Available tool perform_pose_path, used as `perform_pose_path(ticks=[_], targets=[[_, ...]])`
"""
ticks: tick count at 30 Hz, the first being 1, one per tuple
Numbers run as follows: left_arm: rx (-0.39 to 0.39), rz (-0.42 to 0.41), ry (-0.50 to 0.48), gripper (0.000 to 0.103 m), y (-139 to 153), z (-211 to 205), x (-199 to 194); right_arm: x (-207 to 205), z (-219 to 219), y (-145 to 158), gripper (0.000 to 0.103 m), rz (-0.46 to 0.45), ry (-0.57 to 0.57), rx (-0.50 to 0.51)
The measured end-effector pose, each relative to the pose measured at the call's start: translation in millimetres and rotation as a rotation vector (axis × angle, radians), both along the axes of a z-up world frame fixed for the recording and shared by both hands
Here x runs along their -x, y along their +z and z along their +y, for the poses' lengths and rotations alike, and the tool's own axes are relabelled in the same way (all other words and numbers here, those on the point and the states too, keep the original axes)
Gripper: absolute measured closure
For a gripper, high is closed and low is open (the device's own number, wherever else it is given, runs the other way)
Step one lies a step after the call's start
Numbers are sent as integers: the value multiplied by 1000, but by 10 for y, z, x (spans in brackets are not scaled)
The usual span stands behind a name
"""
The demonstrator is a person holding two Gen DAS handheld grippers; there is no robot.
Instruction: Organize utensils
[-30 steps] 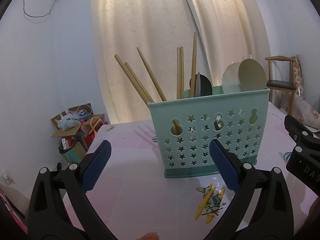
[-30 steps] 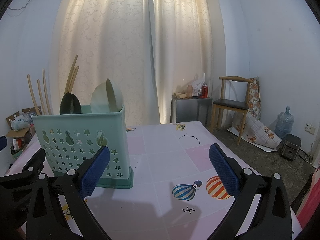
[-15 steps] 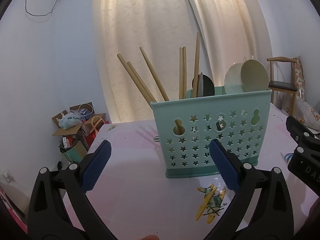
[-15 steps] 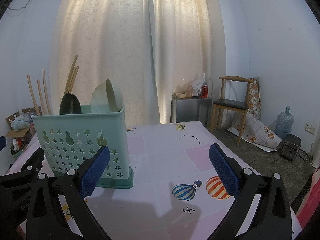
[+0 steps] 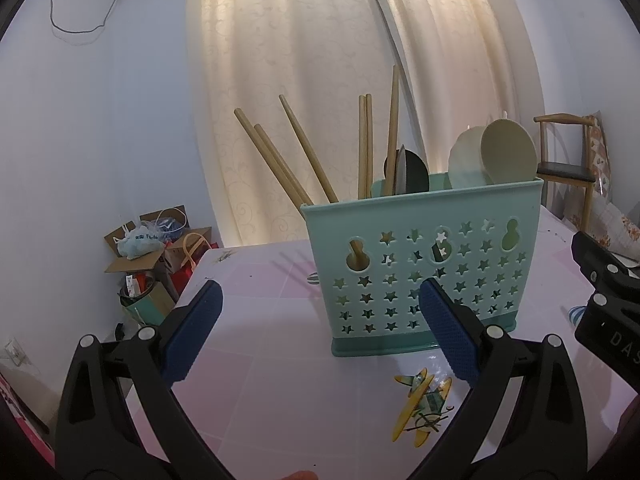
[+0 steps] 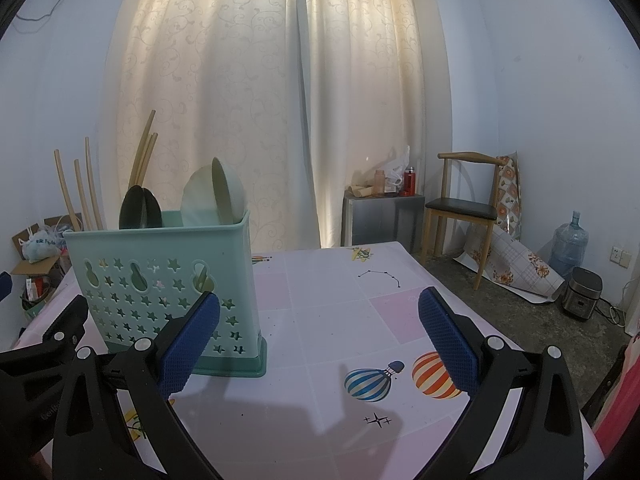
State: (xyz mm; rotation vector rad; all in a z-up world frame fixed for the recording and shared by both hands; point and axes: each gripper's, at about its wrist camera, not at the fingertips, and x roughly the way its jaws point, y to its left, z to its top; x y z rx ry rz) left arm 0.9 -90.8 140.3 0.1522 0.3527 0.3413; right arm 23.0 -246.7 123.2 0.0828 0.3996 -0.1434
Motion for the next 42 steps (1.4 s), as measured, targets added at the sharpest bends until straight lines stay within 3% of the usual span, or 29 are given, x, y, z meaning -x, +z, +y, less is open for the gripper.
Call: perform_pose_path(ticks=[42], targets=[[9, -11, 6, 8, -74, 13, 21, -4, 8, 6, 6, 0, -1, -1]])
